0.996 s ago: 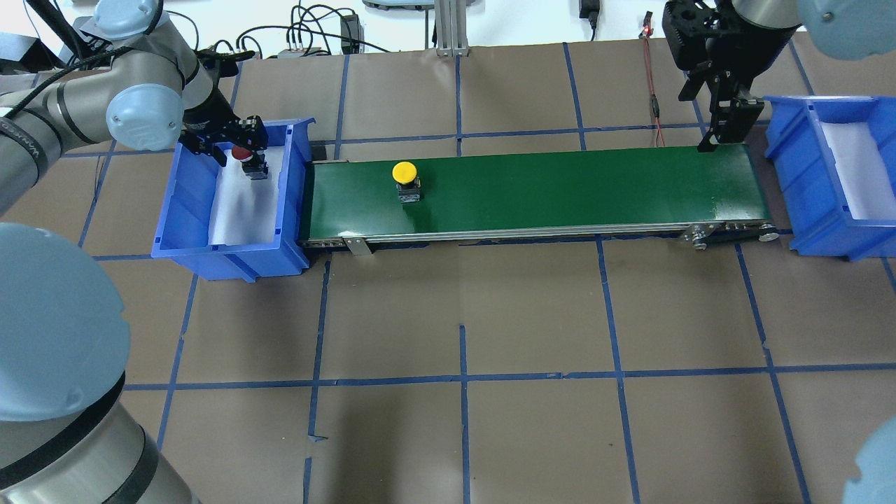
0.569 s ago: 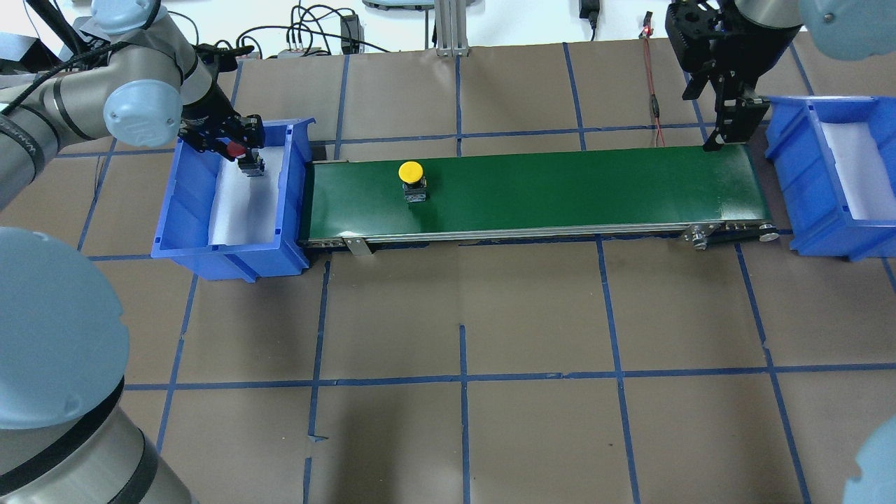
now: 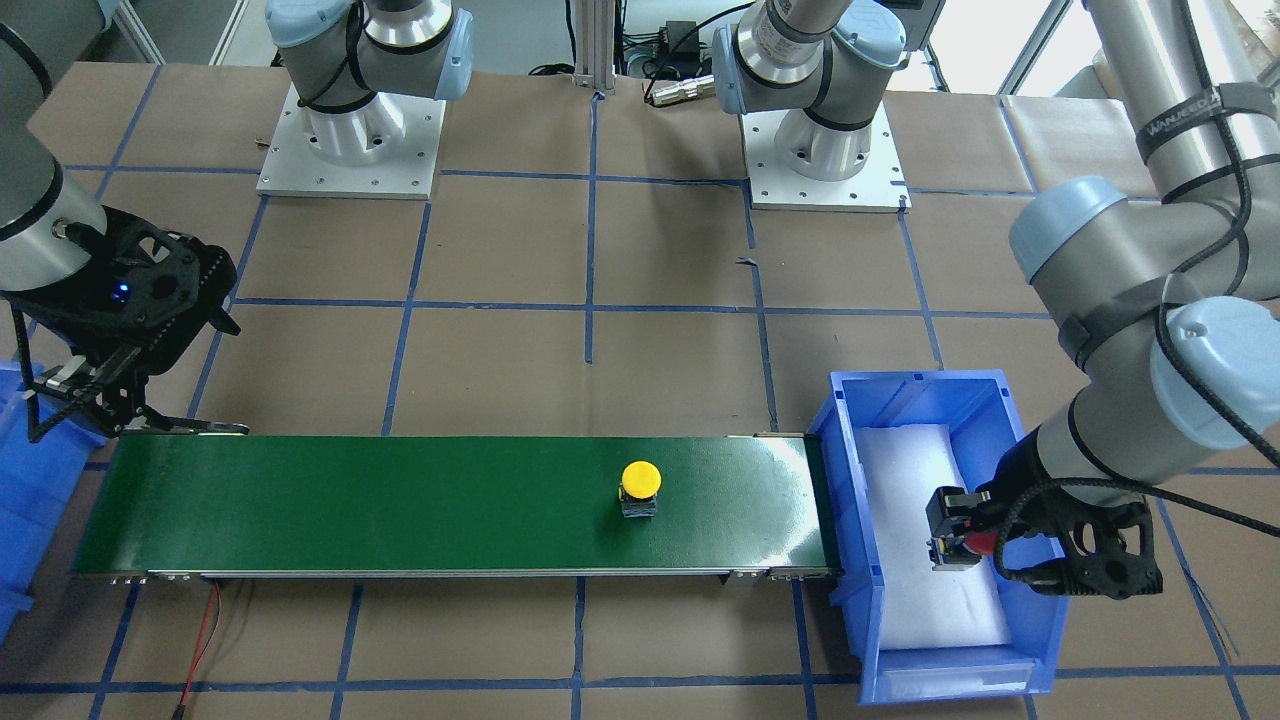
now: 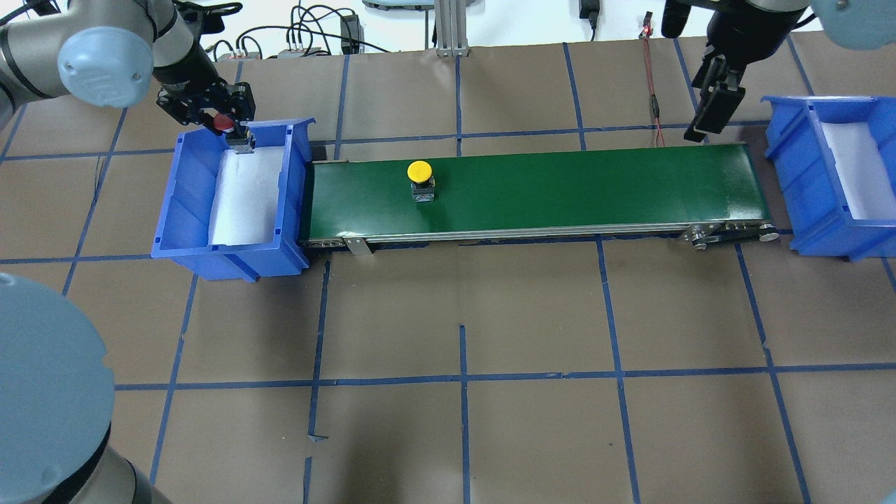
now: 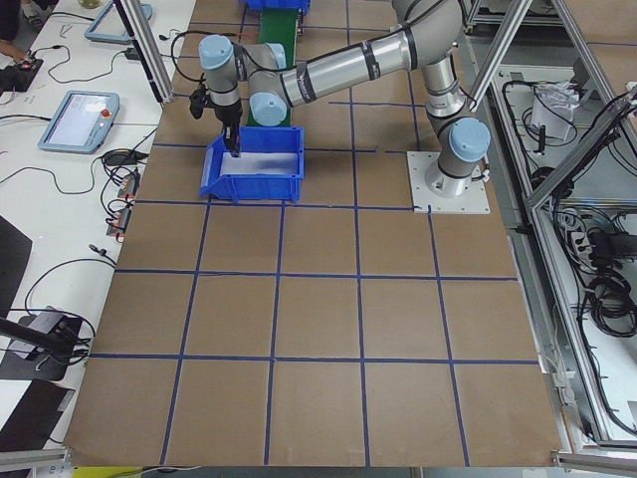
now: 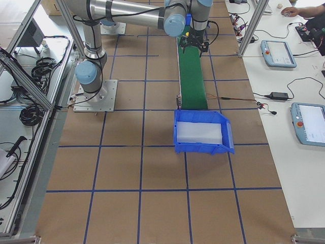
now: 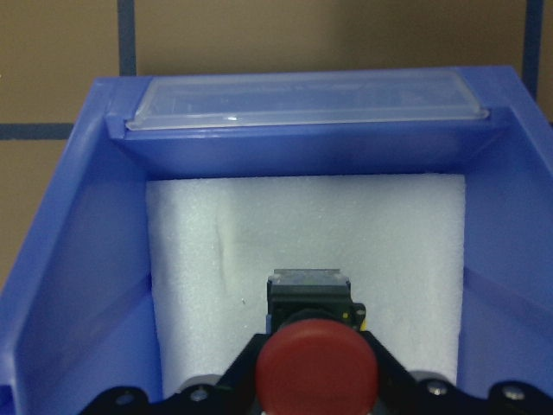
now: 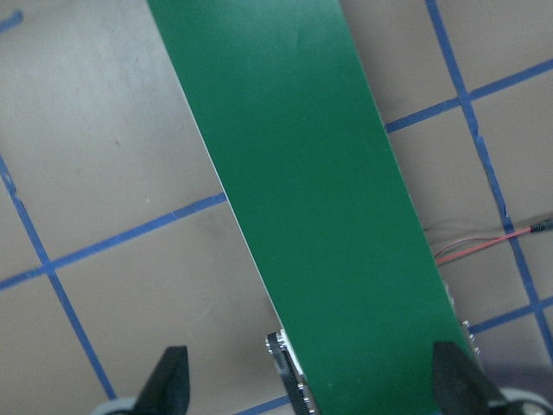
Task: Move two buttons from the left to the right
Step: 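Lift the red button with the left gripper and carry it onto the belt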
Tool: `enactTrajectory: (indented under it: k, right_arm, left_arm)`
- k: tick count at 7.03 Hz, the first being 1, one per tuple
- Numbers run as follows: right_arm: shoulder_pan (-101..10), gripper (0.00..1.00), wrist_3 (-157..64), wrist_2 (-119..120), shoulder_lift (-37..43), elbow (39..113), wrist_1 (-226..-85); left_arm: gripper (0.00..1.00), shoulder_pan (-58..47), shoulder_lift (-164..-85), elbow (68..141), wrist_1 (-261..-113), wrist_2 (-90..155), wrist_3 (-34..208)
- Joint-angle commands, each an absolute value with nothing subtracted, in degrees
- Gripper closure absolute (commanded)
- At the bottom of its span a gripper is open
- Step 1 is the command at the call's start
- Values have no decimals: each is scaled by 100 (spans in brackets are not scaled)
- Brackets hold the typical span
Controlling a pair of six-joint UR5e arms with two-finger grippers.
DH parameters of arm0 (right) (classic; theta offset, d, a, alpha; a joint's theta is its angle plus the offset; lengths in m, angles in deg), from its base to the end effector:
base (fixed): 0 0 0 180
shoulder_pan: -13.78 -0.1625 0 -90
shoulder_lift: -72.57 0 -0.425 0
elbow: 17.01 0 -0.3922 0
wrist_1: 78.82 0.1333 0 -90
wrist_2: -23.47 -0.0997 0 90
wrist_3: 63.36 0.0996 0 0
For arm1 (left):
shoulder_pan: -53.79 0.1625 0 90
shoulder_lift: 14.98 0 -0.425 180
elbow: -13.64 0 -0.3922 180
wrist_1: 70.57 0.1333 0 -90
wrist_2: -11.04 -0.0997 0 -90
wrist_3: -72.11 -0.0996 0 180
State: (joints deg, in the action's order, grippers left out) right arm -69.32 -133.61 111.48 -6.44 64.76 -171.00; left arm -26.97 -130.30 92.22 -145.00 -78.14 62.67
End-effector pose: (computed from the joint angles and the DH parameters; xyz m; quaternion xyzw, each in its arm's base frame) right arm 0.0671 -0.5837 0.4603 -0.5249 0.8509 -0.0069 0.0167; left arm -0.0262 -0.6780 0.3558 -0.0018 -0.9999 0.0155 0.0047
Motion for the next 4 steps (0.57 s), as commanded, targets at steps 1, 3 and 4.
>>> enactTrajectory:
  k: [1,3,4]
  right_arm:
    - [-7339,0,-10748,11189,-829,6455,-16987]
    - [-7464,0,-9246,11224,-829,6455,-16987]
    - [-7473,0,-8419,11224,-855,6464,-16978]
  left_arm:
    - [62,-3362,-12696,9186,-14817,-7834,7031]
    - [62,-4075,-12810,9334,-14765,-7826,7737]
    - [62,-4165,-12801,9518,-14712,-7817,8008]
